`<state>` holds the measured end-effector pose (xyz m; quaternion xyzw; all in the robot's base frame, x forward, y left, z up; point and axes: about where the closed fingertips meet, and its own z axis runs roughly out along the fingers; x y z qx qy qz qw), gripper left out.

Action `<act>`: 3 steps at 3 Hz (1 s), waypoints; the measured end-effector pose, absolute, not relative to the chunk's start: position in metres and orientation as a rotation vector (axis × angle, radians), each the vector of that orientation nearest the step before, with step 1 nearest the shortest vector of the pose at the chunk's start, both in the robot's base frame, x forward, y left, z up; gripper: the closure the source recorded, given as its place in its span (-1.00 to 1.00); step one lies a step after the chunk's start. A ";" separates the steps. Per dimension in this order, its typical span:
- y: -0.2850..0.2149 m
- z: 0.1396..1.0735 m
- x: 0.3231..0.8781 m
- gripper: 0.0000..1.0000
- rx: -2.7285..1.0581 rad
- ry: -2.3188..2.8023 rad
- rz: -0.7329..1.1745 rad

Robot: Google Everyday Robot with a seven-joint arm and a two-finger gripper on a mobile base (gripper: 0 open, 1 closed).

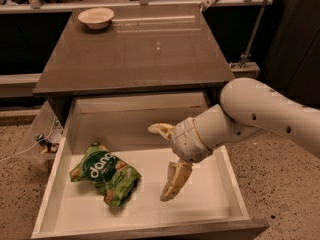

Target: Close middle drawer

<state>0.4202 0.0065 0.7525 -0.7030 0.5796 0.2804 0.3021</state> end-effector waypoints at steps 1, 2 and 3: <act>0.017 0.740 0.424 -1.00 -1.878 1.547 0.752; 0.031 0.732 0.423 -1.00 -1.932 1.535 0.737; 0.045 0.726 0.420 -1.00 -1.971 1.516 0.732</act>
Offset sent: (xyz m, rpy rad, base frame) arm 0.0045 0.0401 -0.0288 -0.0846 -0.0085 0.0744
